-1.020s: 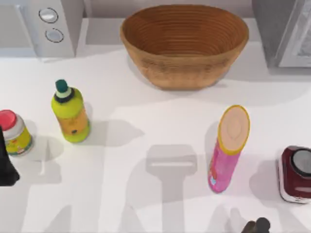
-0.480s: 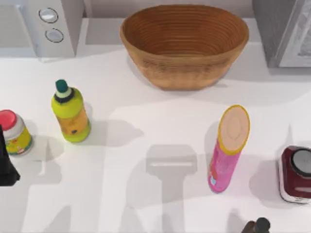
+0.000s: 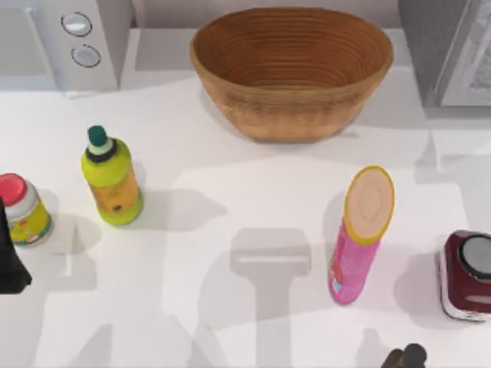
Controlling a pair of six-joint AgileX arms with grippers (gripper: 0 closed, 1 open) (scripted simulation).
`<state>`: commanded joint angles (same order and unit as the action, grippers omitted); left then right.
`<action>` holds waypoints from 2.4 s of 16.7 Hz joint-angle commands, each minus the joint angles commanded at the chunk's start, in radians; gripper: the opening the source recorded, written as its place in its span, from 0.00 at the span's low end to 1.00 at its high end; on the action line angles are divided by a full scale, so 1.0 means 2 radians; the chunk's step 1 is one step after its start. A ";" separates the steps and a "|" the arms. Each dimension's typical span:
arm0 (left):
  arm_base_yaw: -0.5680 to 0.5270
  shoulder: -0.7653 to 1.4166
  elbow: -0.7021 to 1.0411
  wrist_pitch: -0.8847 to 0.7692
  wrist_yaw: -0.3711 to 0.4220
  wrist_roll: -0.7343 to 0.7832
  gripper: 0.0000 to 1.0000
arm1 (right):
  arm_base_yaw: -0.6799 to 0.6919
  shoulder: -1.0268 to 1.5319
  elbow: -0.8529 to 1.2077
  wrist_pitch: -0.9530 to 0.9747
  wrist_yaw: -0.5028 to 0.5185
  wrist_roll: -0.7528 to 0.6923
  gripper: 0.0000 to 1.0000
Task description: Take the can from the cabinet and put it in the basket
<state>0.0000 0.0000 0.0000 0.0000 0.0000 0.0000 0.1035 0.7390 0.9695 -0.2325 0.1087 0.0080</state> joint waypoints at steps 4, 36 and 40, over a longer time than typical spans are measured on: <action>0.000 0.000 0.000 0.000 0.000 0.000 1.00 | 0.016 0.118 0.155 -0.037 0.018 0.002 1.00; 0.000 0.000 0.000 0.000 0.000 0.000 1.00 | 0.096 0.390 0.458 -0.064 0.109 0.003 1.00; 0.000 0.000 0.000 0.000 0.000 0.000 1.00 | 0.079 0.450 0.517 -0.064 0.094 0.003 1.00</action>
<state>0.0000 0.0000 0.0000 0.0000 0.0000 0.0000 0.2617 1.6387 2.0040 -0.3601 0.2962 0.0148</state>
